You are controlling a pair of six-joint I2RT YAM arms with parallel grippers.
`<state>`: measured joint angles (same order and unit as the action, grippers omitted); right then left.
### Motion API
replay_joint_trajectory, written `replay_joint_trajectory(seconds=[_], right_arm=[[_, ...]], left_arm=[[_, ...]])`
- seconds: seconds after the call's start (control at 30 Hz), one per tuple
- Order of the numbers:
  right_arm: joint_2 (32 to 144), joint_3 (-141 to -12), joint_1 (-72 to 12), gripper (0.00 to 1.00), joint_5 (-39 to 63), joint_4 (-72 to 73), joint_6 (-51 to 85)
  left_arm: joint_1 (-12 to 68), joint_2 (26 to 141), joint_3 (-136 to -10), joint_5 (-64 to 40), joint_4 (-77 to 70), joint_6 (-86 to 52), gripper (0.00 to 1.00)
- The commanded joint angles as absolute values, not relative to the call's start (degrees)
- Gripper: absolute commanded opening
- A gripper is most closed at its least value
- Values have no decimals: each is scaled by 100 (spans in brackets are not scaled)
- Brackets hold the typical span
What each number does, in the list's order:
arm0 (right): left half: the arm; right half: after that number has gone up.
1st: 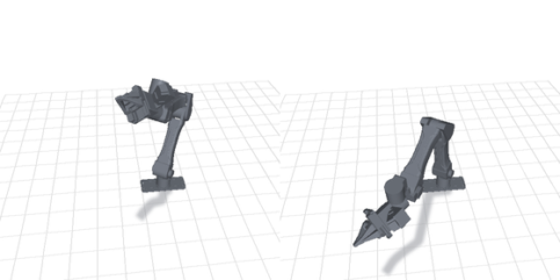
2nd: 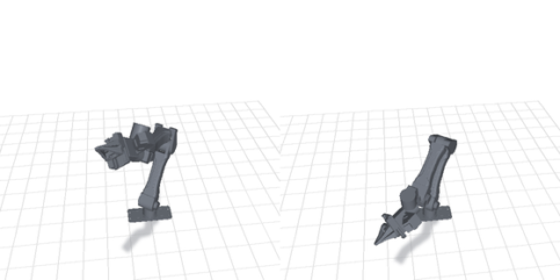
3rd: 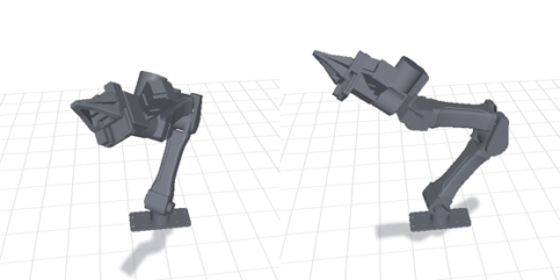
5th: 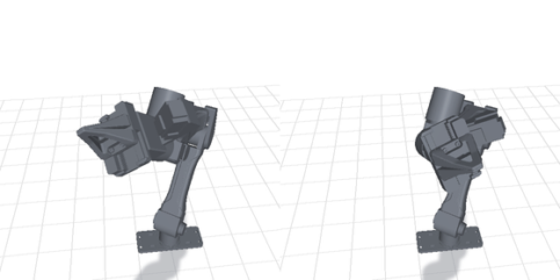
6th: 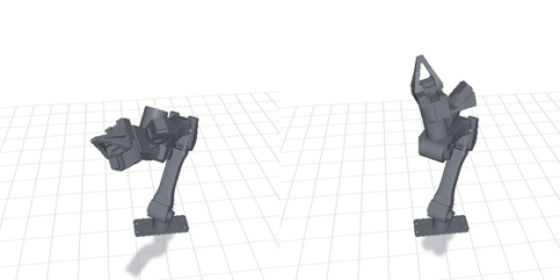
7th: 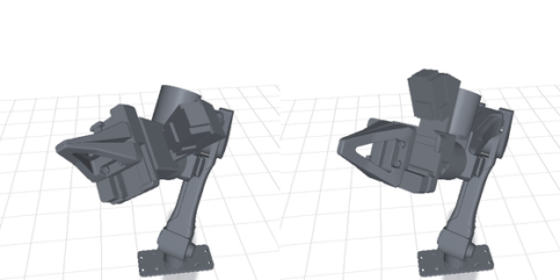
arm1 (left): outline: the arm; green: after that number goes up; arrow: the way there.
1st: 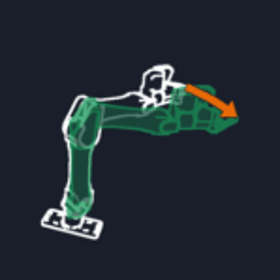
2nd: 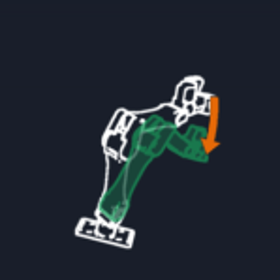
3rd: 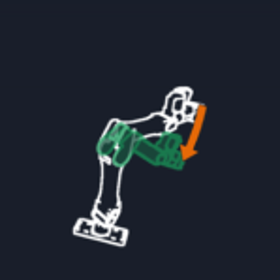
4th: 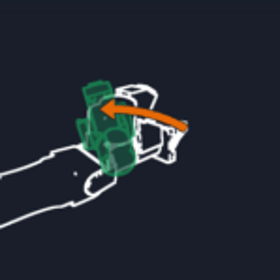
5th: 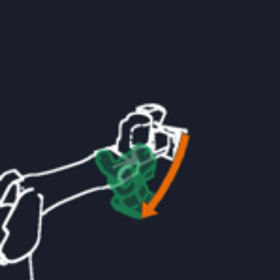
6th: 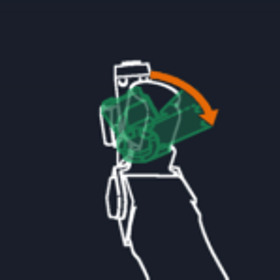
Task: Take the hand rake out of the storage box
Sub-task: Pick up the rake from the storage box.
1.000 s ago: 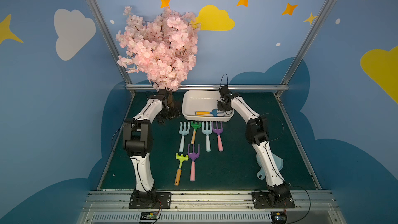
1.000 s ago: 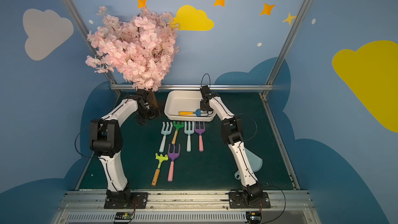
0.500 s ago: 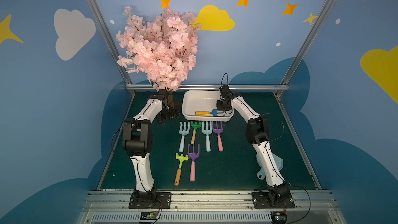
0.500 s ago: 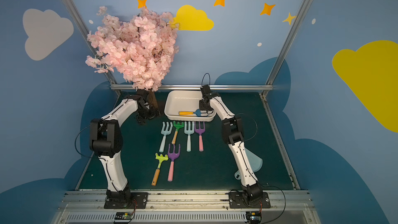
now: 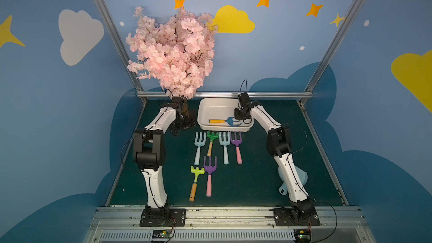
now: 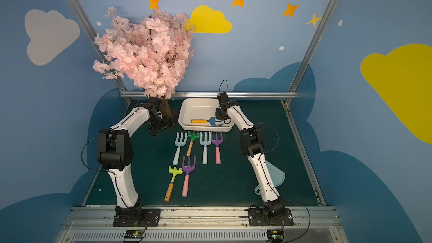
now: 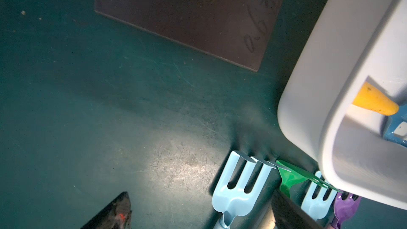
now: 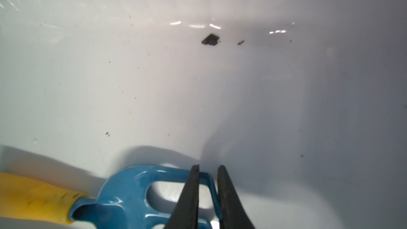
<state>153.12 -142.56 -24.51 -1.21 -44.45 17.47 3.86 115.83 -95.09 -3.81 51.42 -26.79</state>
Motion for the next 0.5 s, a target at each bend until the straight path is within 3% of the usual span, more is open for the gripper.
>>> replay_joint_trajectory(seconds=[0.0,0.23,0.47], right_arm=[[15399,-14349,-2435,15,-91,-4389,1591],[15252,-14293,-2428,1,-58,-4346,1423],[14884,-14056,-2412,0,-4,-4299,1253]], left_arm=[[394,11444,-9511,-325,5283,-2641,100],[430,11300,-9467,-291,5247,-2633,100],[468,10969,-9120,-297,5042,-2697,100]])
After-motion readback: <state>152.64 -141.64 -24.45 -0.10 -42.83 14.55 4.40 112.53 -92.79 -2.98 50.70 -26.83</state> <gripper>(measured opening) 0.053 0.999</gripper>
